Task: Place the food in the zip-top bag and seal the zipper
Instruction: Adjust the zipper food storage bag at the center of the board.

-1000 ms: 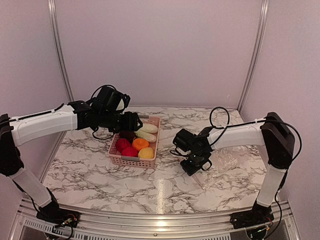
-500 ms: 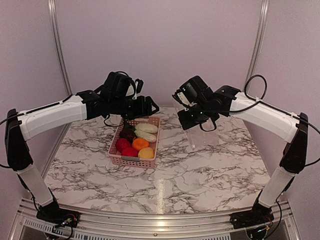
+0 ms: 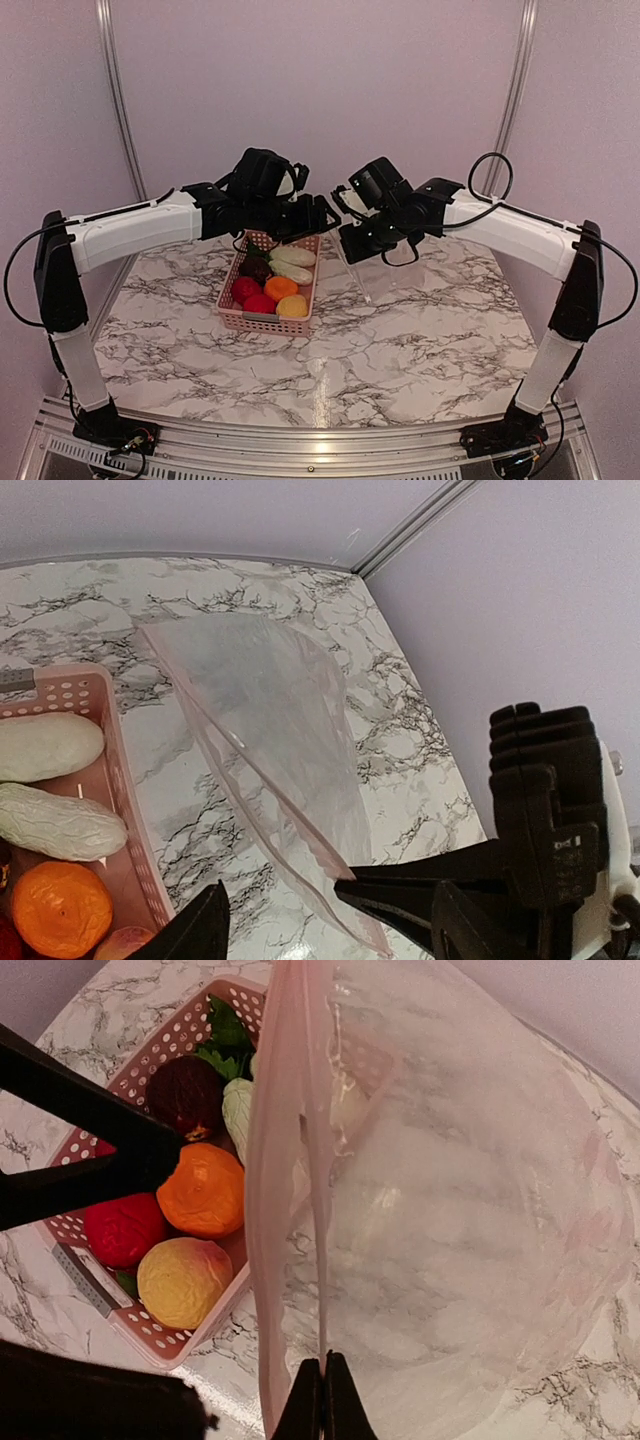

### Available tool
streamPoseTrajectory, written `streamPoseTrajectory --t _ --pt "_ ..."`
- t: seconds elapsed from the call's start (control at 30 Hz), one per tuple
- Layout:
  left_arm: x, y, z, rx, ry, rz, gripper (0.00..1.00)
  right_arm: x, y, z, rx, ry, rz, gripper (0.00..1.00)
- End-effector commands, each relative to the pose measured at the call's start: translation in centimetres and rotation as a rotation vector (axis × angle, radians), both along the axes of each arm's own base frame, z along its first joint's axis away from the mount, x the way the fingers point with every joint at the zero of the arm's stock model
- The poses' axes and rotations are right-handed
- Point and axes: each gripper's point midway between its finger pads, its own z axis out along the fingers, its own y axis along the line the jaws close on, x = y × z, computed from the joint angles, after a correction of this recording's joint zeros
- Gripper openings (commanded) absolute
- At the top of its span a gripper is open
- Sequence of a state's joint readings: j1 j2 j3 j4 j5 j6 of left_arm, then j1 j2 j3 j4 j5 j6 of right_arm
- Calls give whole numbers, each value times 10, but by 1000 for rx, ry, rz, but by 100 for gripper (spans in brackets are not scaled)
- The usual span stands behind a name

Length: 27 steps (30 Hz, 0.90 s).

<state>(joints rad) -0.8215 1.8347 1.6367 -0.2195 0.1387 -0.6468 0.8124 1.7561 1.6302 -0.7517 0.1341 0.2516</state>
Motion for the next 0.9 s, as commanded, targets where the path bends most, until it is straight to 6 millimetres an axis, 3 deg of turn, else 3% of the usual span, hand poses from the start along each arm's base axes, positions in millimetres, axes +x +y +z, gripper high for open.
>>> streamPoseTrajectory --t 0.0,0.53,0.87 --pt "8 1 -14 25 44 58 71 9 15 24 134 -21 5 0" --pt "17 4 -48 56 126 138 46 13 7 39 227 -4 -52 0" --pt "18 -9 -53 24 149 105 47 4 14 41 250 30 -4 0"
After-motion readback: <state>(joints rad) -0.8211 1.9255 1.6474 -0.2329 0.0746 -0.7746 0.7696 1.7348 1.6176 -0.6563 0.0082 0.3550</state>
